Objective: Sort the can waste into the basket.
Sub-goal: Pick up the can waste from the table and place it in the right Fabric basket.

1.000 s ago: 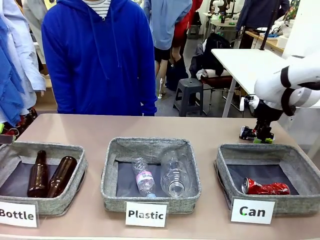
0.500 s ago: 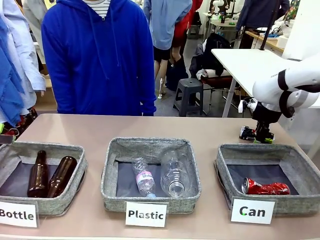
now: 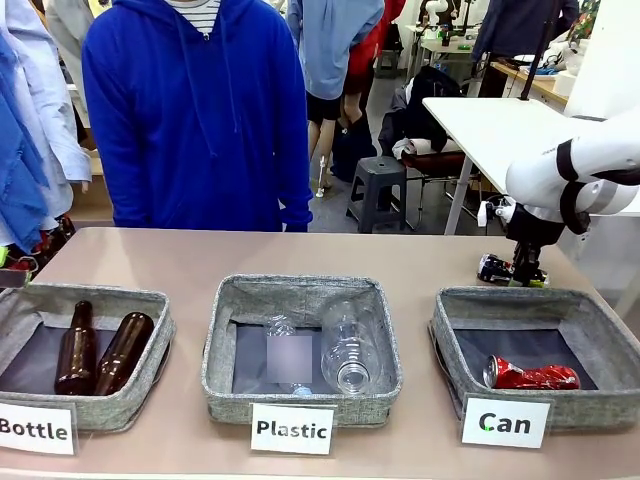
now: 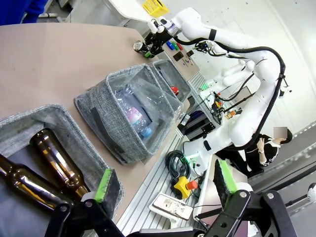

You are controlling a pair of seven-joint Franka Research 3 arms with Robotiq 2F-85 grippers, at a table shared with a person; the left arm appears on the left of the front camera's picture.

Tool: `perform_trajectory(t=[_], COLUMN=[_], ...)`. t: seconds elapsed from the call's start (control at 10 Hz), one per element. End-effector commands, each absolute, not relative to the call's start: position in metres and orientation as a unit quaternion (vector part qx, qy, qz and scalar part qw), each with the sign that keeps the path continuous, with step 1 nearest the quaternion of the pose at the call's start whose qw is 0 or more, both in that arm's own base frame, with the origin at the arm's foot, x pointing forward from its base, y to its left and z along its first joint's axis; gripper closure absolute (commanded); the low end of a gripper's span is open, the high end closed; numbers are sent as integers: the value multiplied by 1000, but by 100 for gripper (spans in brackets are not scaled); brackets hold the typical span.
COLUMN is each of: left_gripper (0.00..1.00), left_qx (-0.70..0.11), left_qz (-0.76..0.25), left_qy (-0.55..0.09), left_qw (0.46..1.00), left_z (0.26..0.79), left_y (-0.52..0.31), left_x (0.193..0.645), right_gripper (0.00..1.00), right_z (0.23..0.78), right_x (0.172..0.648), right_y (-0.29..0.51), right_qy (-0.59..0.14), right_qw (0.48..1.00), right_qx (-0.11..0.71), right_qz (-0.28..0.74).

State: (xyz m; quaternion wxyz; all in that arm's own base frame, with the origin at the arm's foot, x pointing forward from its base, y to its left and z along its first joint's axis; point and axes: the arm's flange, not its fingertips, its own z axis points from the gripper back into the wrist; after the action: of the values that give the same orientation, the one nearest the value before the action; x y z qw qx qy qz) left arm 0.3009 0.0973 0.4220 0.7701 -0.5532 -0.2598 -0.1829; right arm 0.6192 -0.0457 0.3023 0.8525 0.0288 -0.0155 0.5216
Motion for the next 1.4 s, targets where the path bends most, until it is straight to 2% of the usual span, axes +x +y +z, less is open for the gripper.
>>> perform_trajectory(t=[0.0, 0.3, 0.5, 0.6, 0.7, 0.8, 1.0, 1.3], left_gripper=[0, 0, 0, 0, 0, 0, 0, 0], left_qx=[-561, -561, -561, -561, -561, -561, -561, -561], left_qz=[-177, -177, -177, -177, -177, -177, -177, -177], left_qy=[-261, -261, -261, -261, -261, -261, -261, -261], left_qw=[765, 765, 765, 765, 765, 765, 765, 765], left_z=[425, 425, 425, 425, 425, 425, 425, 425], left_y=[95, 95, 95, 95, 95, 95, 95, 95], left_x=[300, 300, 300, 300, 300, 300, 300, 300], right_gripper=[100, 100, 100, 100, 100, 100, 100, 100], right_z=[305, 312, 342, 367, 396, 425, 461, 469], right_x=[625, 620, 608, 599, 584, 560, 513, 429], right_y=[-45, -45, -40, -36, -32, -28, -23, -4], right_qy=[-9, -12, -29, -24, -14, -39, 2, 3], right_qw=[857, 855, 860, 874, 883, 870, 872, 835], right_qx=[29, 32, 26, 49, 79, 93, 120, 72], right_qz=[515, 517, 510, 482, 463, 482, 475, 546])
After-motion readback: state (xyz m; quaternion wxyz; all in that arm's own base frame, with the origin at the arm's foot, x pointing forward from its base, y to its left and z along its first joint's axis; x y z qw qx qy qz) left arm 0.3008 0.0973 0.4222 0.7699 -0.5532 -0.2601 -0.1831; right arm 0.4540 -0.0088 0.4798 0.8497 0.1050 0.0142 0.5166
